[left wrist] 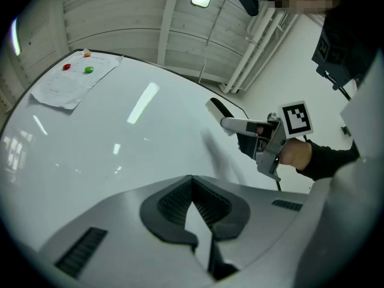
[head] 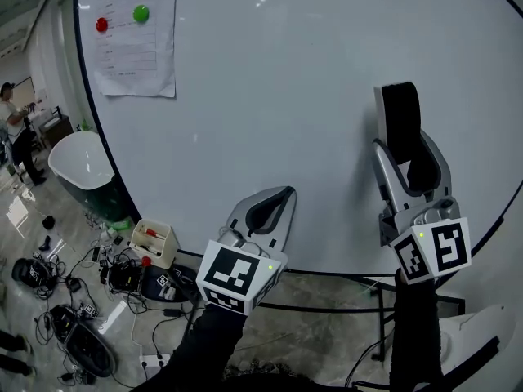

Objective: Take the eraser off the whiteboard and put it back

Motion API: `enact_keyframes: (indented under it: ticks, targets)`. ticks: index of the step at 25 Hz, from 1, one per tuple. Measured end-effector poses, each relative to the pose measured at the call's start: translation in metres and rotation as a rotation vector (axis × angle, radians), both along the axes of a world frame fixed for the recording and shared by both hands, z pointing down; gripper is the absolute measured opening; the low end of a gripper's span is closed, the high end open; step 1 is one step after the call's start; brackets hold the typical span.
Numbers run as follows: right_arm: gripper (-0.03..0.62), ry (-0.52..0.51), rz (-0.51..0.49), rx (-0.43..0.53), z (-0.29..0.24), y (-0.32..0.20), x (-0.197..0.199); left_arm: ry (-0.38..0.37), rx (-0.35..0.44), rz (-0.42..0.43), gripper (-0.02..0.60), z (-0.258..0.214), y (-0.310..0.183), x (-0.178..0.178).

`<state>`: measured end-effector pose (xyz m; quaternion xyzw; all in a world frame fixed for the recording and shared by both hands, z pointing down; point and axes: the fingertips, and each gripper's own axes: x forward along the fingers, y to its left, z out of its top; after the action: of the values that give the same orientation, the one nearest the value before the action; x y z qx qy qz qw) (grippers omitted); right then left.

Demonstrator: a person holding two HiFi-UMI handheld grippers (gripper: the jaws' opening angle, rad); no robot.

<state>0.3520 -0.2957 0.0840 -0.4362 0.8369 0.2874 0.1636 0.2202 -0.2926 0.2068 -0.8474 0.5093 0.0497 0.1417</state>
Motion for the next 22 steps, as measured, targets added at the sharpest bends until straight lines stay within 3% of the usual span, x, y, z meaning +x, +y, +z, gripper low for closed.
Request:
enact_keyframes:
  ticks: [10,22]
  targets:
    - [0.281,-0.024,-0.021,-0.014,0.011,0.011,-0.037,-0.004,0.005,-0.036,0.006,-0.001,0.019,-0.043]
    - [0.281,-0.116,0.047,-0.091,0.04,0.049,-0.125,-0.032,-0.044,0.011,0.006,0.015,0.067,-0.152]
